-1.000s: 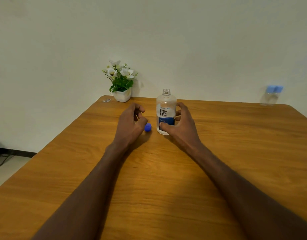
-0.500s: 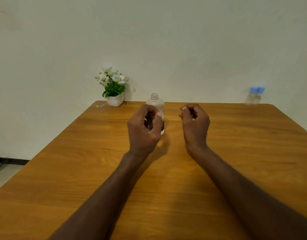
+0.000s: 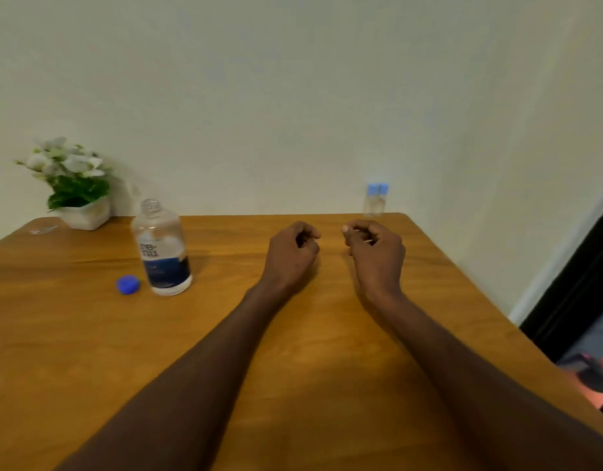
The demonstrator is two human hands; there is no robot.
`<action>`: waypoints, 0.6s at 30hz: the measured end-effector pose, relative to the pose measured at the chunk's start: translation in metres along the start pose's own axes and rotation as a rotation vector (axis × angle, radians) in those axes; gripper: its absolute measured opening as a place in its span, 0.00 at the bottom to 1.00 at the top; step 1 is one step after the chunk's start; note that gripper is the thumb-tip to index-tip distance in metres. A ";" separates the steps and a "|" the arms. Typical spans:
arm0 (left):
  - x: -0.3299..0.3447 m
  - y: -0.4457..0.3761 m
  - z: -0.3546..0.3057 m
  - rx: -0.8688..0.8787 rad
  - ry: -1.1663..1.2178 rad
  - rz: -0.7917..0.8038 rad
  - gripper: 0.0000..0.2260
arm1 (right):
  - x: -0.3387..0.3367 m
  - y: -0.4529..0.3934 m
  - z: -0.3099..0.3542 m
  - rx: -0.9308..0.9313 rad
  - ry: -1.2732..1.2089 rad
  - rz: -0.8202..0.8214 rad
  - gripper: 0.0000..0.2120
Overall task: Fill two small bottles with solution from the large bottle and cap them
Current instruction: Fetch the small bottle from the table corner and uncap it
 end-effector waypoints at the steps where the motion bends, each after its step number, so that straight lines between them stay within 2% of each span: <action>1: 0.009 -0.010 0.005 -0.024 -0.010 0.030 0.06 | -0.006 -0.010 -0.009 0.013 0.025 -0.018 0.05; 6: 0.026 -0.045 0.031 -0.058 -0.049 0.057 0.08 | -0.026 -0.071 -0.053 0.075 0.197 -0.110 0.07; 12: 0.032 -0.058 0.047 -0.057 -0.089 0.095 0.13 | -0.012 -0.129 -0.083 0.135 0.334 -0.085 0.16; 18: 0.028 -0.059 0.054 -0.084 -0.029 0.057 0.11 | 0.008 -0.154 -0.075 0.047 0.418 -0.151 0.23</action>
Point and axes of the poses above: each hand's wrist, its own y-axis away from the middle knuckle, its own x-axis out of the palm, z = x × y, the point moved 10 cm from there along -y, towards the middle knuckle, and after that the axes turned 1 degree about -y, right-handed, at the moved point
